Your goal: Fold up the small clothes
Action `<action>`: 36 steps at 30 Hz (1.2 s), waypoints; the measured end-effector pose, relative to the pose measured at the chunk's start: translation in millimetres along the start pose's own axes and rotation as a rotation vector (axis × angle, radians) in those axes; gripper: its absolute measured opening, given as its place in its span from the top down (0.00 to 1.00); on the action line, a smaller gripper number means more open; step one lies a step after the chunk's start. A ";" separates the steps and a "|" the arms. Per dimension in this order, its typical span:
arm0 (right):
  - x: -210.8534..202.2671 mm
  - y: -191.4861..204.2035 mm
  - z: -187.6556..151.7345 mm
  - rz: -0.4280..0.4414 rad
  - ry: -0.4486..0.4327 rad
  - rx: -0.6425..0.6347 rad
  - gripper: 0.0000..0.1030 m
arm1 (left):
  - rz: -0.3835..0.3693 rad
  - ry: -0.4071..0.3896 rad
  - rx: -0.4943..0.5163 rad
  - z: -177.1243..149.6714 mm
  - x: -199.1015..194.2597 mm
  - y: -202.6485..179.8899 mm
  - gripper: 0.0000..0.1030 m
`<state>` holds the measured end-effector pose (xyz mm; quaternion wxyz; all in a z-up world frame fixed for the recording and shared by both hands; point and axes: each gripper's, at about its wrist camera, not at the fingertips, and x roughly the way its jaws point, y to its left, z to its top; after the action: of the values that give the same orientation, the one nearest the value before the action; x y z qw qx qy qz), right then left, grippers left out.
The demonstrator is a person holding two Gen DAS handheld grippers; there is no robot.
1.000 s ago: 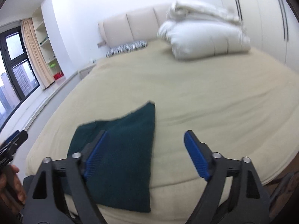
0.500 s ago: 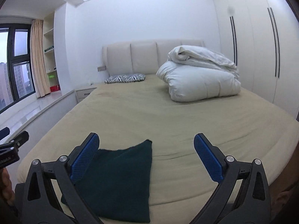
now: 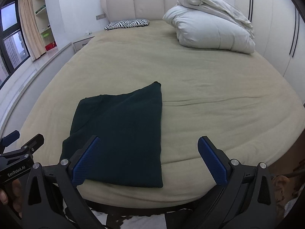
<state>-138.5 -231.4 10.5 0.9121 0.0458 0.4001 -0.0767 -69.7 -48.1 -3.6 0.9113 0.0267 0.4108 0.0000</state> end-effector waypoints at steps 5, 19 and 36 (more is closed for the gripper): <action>15.0 -1.3 -4.0 -0.008 0.033 -0.001 0.00 | -0.006 0.024 -0.016 -3.8 3.6 6.2 0.00; 32.4 -2.6 -6.8 -0.018 0.071 -0.011 0.00 | -0.002 0.045 -0.017 -7.0 9.5 8.6 0.00; 33.4 -1.9 -6.8 -0.014 0.075 -0.012 0.00 | -0.007 0.049 -0.012 -8.8 10.7 9.2 0.00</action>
<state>-121.4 -235.8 -18.7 0.8961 0.0404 0.4350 -0.0788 -69.0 -38.3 -17.0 0.9011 0.0198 0.4332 0.0001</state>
